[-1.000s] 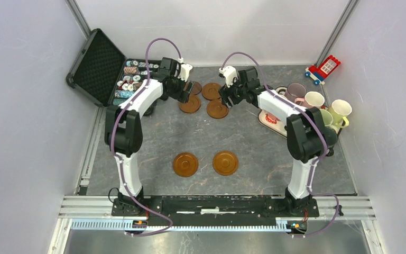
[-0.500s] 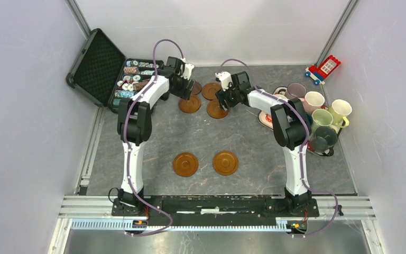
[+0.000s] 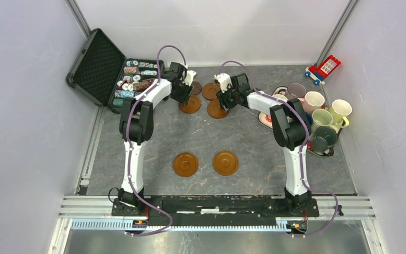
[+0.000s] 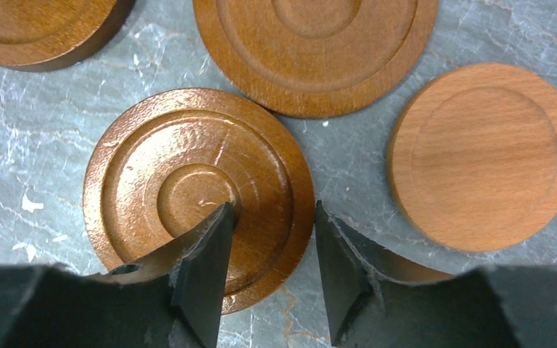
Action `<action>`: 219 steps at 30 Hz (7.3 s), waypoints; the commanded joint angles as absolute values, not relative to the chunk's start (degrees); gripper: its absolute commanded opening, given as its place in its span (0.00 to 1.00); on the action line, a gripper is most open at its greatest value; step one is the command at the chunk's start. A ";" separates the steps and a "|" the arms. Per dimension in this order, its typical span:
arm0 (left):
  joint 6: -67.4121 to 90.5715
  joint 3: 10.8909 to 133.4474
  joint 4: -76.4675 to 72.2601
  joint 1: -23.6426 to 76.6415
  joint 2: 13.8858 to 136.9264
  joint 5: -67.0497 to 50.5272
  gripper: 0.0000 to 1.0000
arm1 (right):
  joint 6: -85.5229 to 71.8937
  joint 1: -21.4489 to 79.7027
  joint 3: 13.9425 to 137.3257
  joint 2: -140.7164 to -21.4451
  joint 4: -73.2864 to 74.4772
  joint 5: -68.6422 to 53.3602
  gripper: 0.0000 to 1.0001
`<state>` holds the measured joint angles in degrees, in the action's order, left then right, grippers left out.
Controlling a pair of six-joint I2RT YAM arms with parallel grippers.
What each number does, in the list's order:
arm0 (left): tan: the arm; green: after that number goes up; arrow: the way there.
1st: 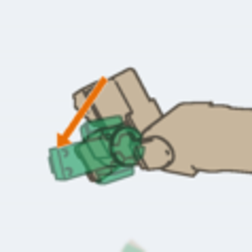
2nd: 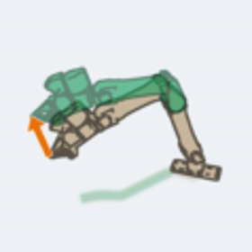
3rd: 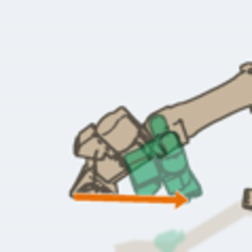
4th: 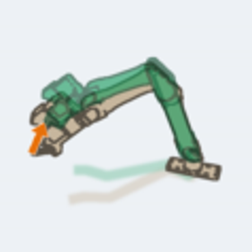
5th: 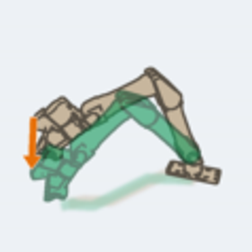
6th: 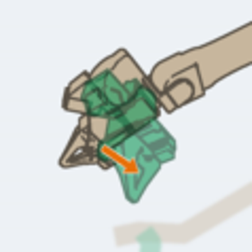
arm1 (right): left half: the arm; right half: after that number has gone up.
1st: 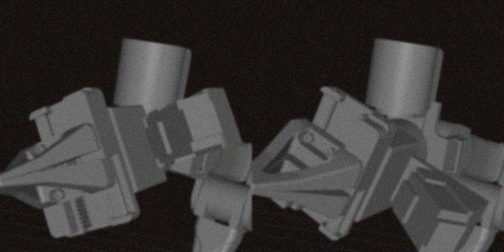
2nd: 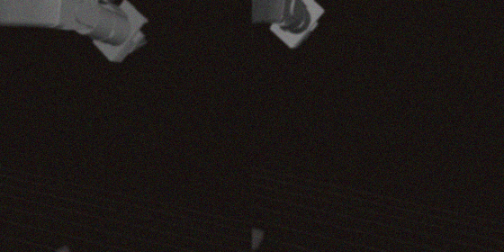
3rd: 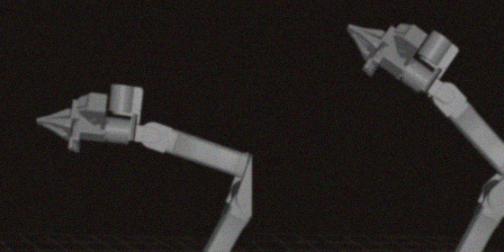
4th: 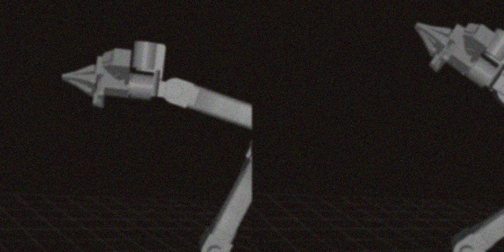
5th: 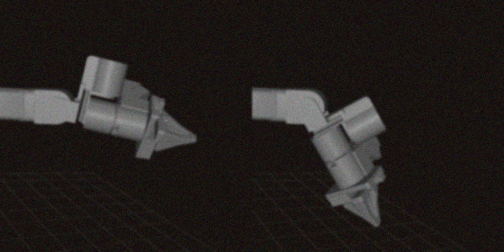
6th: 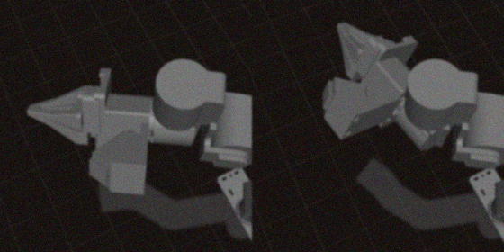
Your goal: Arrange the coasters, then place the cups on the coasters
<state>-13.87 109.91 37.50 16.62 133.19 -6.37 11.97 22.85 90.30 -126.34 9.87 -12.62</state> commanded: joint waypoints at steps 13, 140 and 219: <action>-15.71 74.62 32.61 20.53 110.34 -10.39 0.46 | 11.89 26.60 61.76 -109.23 6.53 -12.81 0.41; -11.40 129.70 37.66 23.92 139.82 -0.45 0.78 | 2.04 14.13 92.90 -125.11 -1.85 -8.40 0.75; -19.51 86.08 43.54 11.22 100.32 -26.66 0.90 | 16.34 19.39 82.02 -104.67 8.39 -27.95 0.91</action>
